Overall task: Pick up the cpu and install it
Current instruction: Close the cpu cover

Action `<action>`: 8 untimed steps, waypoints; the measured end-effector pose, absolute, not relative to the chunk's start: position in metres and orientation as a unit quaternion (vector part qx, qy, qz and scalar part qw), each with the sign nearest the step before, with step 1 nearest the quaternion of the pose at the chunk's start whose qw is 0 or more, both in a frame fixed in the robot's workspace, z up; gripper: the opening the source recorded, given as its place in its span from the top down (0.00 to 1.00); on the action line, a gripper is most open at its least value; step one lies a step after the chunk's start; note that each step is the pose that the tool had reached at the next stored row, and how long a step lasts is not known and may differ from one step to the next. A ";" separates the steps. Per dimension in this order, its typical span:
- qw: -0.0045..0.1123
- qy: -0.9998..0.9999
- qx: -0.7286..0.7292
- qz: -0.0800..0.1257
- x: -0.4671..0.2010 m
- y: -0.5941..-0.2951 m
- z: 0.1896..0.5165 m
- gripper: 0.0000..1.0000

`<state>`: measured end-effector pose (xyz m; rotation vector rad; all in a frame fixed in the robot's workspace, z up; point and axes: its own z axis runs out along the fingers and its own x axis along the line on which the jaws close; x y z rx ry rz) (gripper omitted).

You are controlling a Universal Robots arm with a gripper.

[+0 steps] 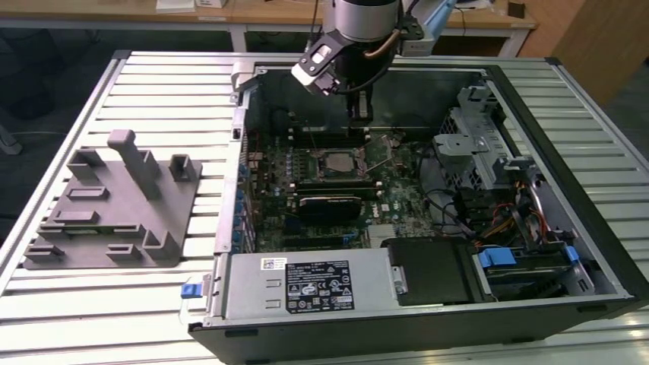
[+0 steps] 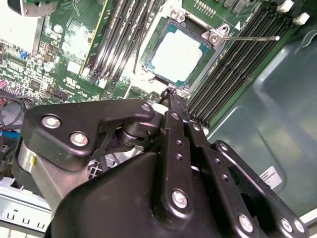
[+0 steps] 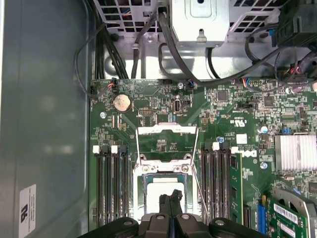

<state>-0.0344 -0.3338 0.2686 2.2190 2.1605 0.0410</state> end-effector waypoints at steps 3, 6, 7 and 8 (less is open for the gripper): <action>0.022 0.697 0.716 0.013 -0.031 -0.334 0.269 0.89; 0.022 0.697 0.716 0.013 -0.027 -0.334 0.269 0.89; 0.022 0.697 0.716 0.013 -0.026 -0.334 0.269 0.89; 0.022 0.697 0.716 0.013 -0.025 -0.334 0.269 0.89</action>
